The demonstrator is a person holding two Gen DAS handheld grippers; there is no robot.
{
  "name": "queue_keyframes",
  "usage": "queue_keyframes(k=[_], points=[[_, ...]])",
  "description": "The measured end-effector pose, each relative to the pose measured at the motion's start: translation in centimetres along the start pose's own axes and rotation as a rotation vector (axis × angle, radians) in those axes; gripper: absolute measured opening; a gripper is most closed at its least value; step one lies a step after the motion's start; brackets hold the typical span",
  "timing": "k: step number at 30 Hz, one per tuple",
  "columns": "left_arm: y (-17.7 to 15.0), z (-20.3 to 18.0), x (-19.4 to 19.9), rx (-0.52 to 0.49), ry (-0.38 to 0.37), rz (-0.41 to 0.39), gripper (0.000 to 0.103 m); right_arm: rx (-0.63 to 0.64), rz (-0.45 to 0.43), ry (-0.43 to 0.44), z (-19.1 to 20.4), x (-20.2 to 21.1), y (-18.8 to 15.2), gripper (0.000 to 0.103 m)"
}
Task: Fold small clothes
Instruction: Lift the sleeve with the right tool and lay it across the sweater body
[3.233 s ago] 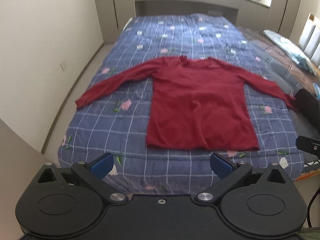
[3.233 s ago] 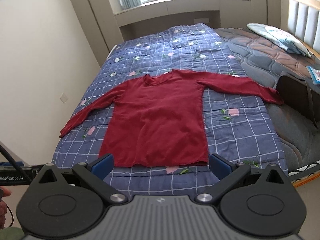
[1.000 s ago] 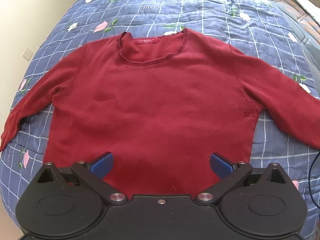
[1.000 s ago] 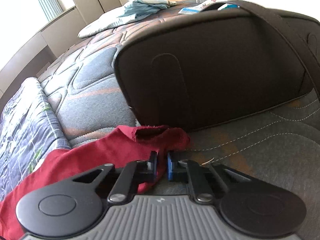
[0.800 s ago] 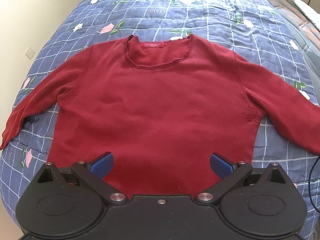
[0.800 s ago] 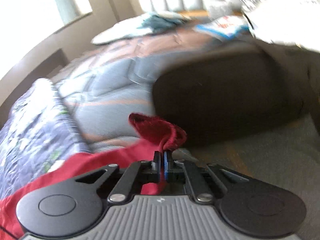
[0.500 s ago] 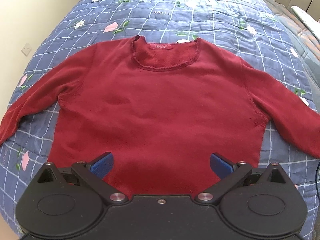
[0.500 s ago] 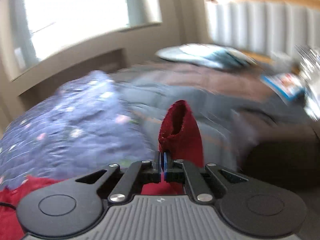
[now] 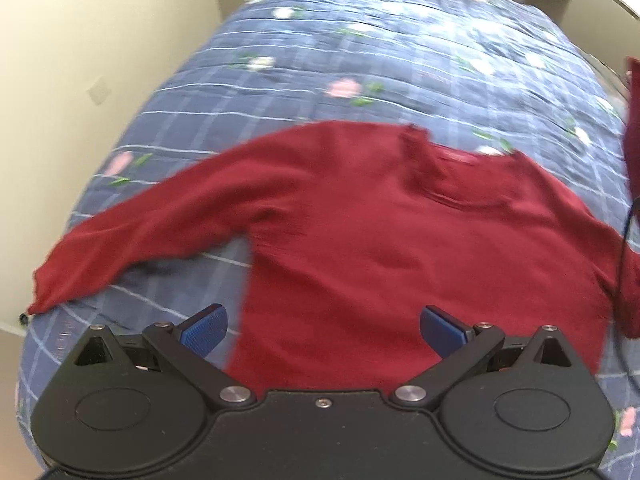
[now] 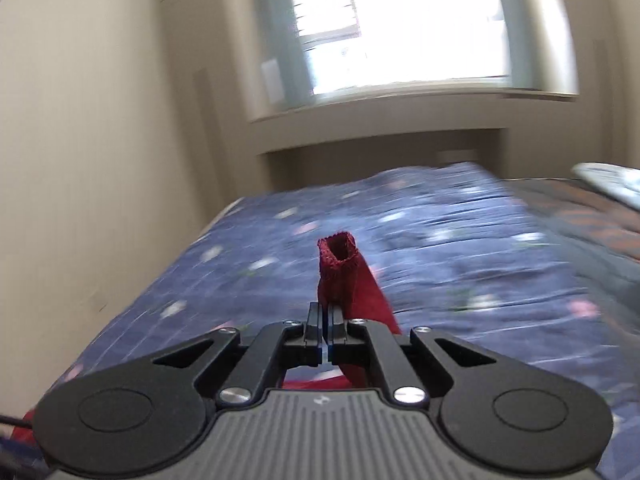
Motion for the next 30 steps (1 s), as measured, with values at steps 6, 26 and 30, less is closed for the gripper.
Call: queue_keyframes(k=[6,26,30], points=[[0.4,5.4,-0.9,0.058,0.046,-0.001,0.102,0.138,0.171,0.147,8.4,-3.4,-6.9,0.003],[0.4,5.7,-4.1,0.136,-0.048,-0.013,0.102,-0.046,0.301,-0.006,2.3,4.2,-14.9,0.095],[0.8,3.3,-6.1,0.108,-0.077,-0.016,0.102,-0.088,0.275,-0.279,-3.5,7.2,-16.0,0.103]])
Point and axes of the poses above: each gripper's, at about its wrist camera, not at the fingertips, and x roughly against the way its jaws point, z to its left, y to its top, the point moved 5 cm from there along -x, roughly the way its jaws point, and after that the axes turned 3 degrees about -y, right-handed, at the moved point
